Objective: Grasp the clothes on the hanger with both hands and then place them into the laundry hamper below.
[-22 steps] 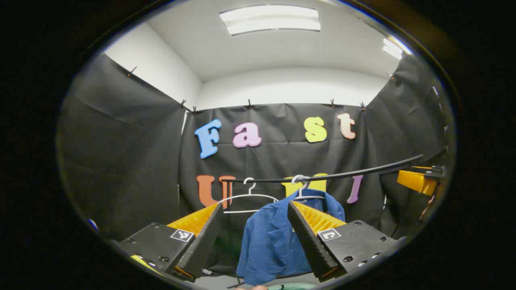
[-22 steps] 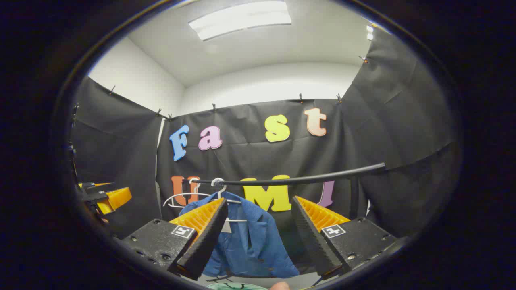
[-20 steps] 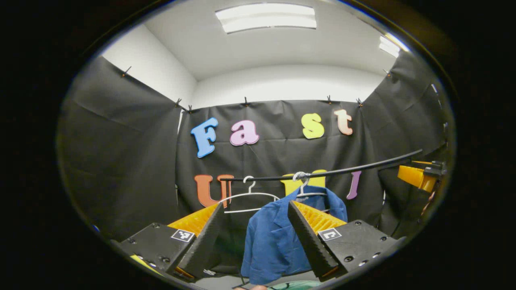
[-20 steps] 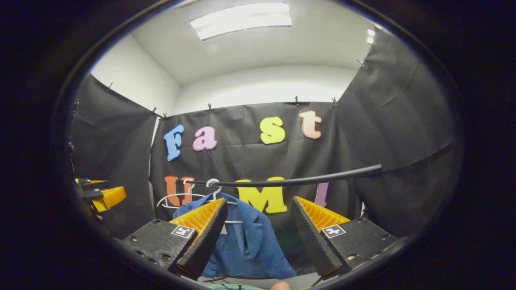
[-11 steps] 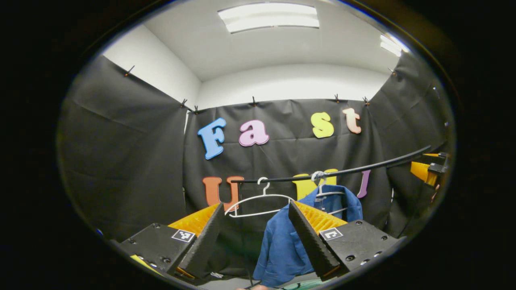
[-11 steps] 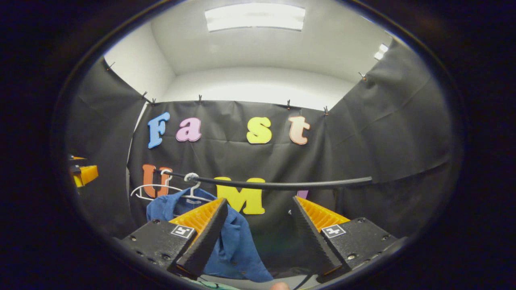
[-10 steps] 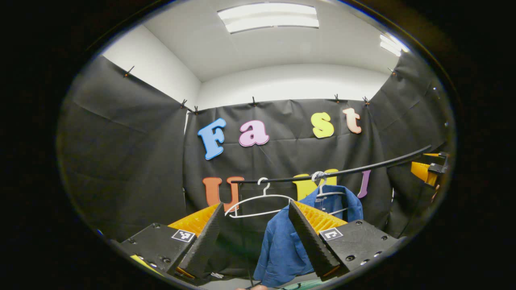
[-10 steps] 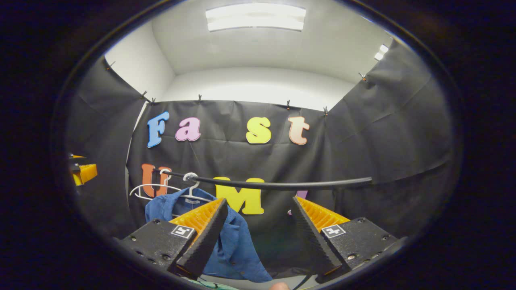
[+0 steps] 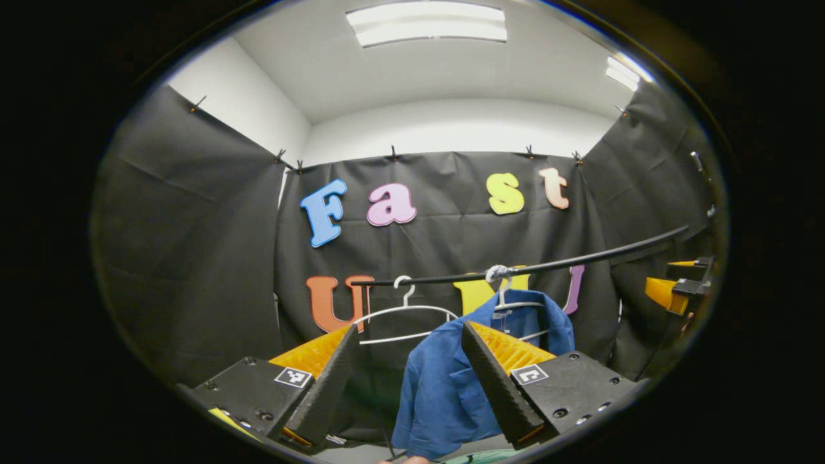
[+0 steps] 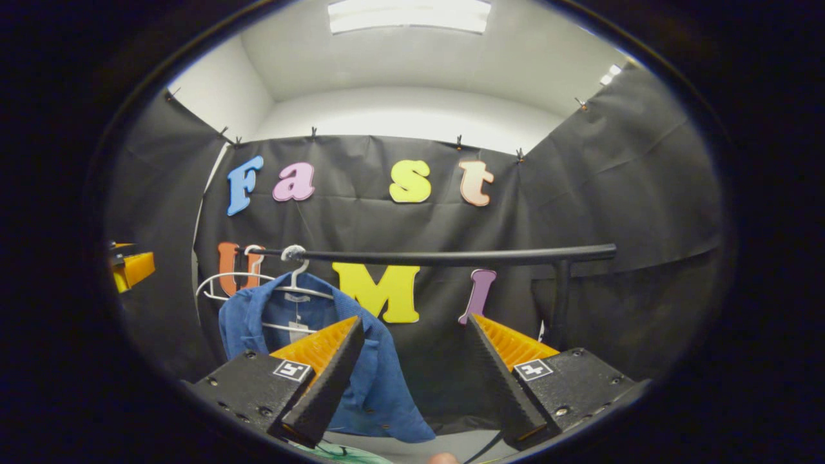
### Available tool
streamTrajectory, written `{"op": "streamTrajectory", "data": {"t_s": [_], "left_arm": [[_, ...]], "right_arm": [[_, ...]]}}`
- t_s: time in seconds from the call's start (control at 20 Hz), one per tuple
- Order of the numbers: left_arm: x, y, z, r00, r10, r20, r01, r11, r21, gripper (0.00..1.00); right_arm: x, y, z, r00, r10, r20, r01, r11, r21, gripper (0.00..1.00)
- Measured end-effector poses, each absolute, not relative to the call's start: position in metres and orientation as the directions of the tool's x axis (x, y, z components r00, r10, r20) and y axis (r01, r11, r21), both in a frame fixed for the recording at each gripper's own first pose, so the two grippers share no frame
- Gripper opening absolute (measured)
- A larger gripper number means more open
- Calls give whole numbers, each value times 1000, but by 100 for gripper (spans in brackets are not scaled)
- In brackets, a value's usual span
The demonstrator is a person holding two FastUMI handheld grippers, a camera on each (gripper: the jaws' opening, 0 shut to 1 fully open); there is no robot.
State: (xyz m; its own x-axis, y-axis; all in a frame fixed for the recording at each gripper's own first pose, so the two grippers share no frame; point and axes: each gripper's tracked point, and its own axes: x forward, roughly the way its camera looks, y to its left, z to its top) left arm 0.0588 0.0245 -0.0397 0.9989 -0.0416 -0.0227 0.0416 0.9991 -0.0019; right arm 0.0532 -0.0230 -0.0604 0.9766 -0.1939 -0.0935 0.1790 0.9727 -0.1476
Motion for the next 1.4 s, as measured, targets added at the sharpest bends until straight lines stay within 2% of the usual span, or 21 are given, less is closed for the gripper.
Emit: {"op": "streamTrajectory", "data": {"t_s": [0.35,0.45,0.6,0.75,0.85,0.9,1.35,1.4], "left_arm": [[78,13,-91,986,-117,-121,111,992,-53,99],[80,8,-102,980,-163,-112,154,985,-83,98],[85,4,-138,963,-194,-188,176,978,-110,100],[86,-7,-146,953,-235,-191,215,969,-120,100],[88,-12,-154,950,-237,-203,216,969,-119,96],[90,-18,-158,950,-235,-208,214,970,-116,100],[126,-67,-193,957,-155,-247,131,985,-110,100],[133,-71,-197,958,-141,-251,113,986,-124,95]], "right_arm": [[71,-4,-112,951,-239,-196,211,966,-151,99],[72,3,-123,942,-256,-217,227,962,-150,100],[77,15,-140,932,-269,-242,235,959,-159,100],[83,21,-154,920,-289,-264,251,953,-168,99],[92,25,-166,918,-275,-286,238,958,-158,99],[98,26,-175,917,-264,-301,227,962,-152,100],[161,5,-229,907,-180,-381,158,983,-89,100],[169,4,-236,903,-166,-396,148,986,-77,100]]}}
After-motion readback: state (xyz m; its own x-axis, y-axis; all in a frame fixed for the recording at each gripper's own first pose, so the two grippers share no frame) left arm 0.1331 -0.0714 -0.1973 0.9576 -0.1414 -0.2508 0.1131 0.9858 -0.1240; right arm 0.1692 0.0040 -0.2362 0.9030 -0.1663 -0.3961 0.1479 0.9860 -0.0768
